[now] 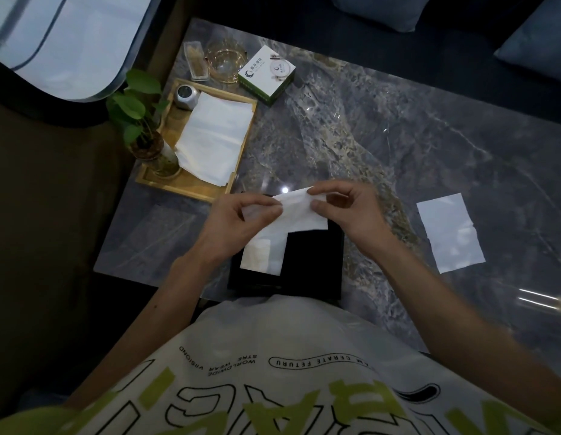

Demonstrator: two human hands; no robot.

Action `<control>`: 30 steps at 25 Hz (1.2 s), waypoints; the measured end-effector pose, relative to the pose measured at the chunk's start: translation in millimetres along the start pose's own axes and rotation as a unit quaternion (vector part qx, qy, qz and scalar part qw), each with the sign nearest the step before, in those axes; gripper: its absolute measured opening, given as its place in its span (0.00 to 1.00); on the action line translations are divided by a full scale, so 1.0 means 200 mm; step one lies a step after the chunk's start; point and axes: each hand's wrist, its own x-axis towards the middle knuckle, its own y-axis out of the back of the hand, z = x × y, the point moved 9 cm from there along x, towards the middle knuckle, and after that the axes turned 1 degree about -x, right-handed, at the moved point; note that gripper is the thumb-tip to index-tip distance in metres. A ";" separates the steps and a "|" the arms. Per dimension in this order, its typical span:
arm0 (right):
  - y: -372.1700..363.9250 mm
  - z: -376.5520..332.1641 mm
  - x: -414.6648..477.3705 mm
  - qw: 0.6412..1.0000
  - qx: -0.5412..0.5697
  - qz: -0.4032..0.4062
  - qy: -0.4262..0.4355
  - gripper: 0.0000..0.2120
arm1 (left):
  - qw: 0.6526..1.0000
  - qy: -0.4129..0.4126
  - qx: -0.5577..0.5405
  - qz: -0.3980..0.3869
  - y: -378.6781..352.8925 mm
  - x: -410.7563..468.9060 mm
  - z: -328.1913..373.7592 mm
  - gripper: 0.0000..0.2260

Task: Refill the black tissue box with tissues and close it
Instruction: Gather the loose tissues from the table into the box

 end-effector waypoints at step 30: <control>-0.28 0.46 -0.03 0.954 0.158 -0.081 -0.241 0.15 | 0.987 0.132 -0.081 0.051 0.01 -0.15 -0.37 0.14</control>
